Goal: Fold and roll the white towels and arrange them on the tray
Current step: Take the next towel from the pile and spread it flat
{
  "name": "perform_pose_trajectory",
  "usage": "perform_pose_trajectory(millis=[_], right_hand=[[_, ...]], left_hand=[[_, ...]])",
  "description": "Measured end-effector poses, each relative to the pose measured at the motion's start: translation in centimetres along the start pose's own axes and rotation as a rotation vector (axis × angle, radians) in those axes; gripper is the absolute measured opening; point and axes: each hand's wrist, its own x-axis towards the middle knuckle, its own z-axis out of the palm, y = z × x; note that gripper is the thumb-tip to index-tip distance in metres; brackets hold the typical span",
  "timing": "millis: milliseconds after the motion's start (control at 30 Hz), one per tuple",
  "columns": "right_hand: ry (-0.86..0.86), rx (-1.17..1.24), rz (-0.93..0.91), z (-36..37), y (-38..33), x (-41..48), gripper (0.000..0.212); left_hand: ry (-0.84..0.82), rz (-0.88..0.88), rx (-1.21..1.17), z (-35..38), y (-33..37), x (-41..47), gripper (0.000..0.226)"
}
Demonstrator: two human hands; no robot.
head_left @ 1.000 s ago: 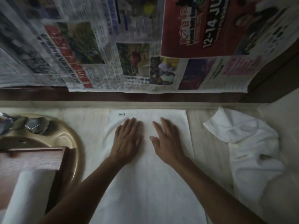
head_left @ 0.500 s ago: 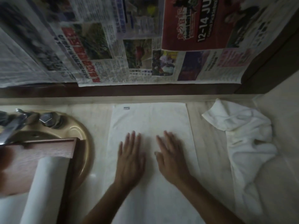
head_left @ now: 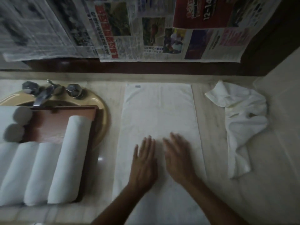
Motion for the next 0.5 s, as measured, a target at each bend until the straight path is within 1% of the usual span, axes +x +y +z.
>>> perform_pose_trajectory(millis=[67,133,200,267,333,400,433,467,500], right_hand=[[-0.04,-0.03,-0.024,0.2,-0.3,-2.5,0.051],[-0.017,-0.026,0.04,-0.7,2.2,-3.5,0.051],[-0.043,-0.078,0.111,-1.6,5.3,-3.5,0.053],[-0.097,-0.104,0.207,-2.6,6.9,-4.2,0.057],[-0.103,-0.095,0.306,-3.3,6.3,-5.8,0.061],[-0.081,-0.08,0.36,-4.3,4.0,-9.3,0.061],[-0.074,-0.063,0.35,-4.4,3.0,-10.9,0.061],[-0.06,-0.047,0.299,-4.3,1.9,-12.7,0.061],[-0.069,-0.022,0.229,-4.0,1.0,-14.0,0.06]], left_hand=[[-0.025,0.001,0.01,0.1,0.2,-2.8,0.058],[-0.013,-0.014,0.073,-1.3,-2.3,-5.0,0.06],[-0.028,-0.075,0.121,-2.8,-5.2,-6.5,0.062],[-0.053,-0.162,0.132,-4.0,-7.3,-8.5,0.063],[-0.069,-0.209,0.127,-4.5,-8.1,-10.2,0.062],[-0.053,-0.241,0.13,-5.3,-6.9,-12.1,0.061],[-0.045,-0.275,0.112,-5.5,-6.0,-12.7,0.061],[-0.048,-0.263,0.11,-5.5,-5.0,-13.4,0.062],[-0.067,-0.208,0.104,-5.3,-4.0,-14.2,0.063]])
